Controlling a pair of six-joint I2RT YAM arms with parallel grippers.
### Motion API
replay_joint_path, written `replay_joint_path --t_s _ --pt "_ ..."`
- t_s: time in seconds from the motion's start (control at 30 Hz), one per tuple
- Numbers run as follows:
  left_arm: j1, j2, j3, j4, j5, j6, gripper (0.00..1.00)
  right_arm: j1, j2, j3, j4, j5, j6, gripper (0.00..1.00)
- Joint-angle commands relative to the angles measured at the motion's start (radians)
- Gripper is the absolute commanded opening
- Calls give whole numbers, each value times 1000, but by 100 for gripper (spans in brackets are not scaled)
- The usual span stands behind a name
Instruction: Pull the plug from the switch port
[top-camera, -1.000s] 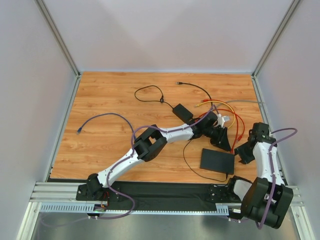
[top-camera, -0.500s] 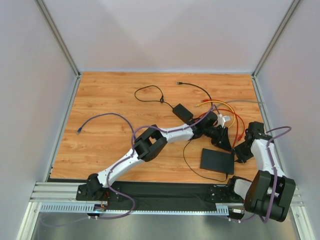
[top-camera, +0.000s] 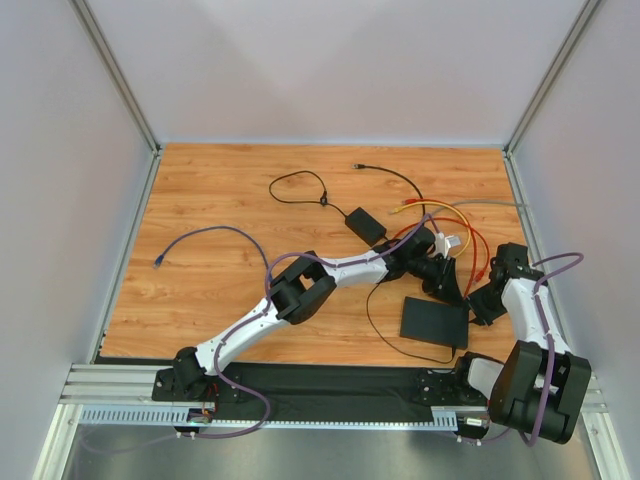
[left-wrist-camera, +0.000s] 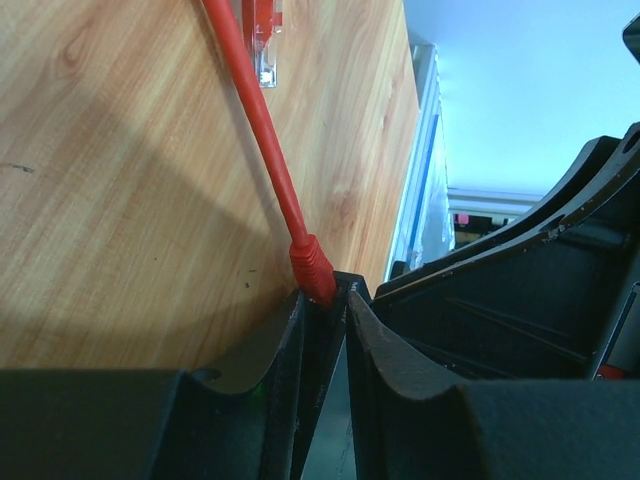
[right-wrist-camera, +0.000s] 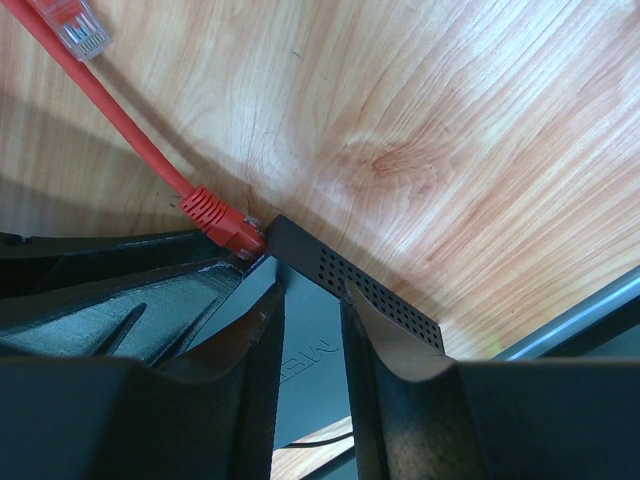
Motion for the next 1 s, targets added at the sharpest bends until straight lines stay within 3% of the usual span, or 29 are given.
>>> replay_joint_path --t_s 0.0,0.4,0.53,0.97 --pt "-13 22 32 44 43 -51 30 6 17 -20 -21 44 13 30" --pt "-13 51 53 81 42 -112 18 7 20 -18 -21 44 7 28" --pt "-13 56 41 141 42 -155 0 7 29 -23 -15 40 7 28" --pt "22 8 -42 236 -75 -146 0 9 40 -26 -13 44 8 27"
